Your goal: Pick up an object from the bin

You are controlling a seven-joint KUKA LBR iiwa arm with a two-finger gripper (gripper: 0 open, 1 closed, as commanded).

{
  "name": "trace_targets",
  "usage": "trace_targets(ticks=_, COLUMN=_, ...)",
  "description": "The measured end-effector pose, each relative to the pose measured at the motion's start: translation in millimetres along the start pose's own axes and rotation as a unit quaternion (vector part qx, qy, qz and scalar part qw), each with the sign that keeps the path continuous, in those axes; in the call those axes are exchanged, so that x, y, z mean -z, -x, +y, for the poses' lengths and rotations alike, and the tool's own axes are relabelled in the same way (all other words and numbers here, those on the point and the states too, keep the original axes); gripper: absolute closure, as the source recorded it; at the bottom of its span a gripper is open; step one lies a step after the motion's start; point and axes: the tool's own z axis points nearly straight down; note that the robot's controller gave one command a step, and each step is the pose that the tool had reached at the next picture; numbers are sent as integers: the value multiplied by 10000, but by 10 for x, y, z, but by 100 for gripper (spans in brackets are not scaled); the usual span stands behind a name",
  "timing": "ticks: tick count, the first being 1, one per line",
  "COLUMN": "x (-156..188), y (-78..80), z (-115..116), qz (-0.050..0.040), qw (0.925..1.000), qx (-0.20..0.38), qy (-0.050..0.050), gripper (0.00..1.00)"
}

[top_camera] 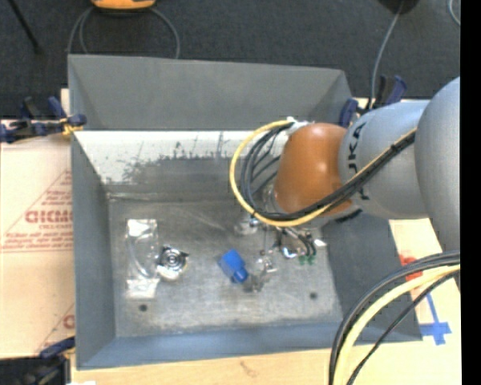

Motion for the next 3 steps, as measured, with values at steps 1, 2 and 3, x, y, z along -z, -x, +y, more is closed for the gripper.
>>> trace_targets(ticks=1, x=-29, y=-24, z=550, qz=-52, qw=9959, qx=899, qy=-23, gripper=0)
trace_targets(ticks=2, x=-14, y=-17, z=563, qz=-60, qw=9959, qx=900, qy=-9, gripper=100)
trace_targets(ticks=3, x=1040, y=15, z=478, qz=-31, qw=9895, qx=1448, qy=-6, gripper=100)
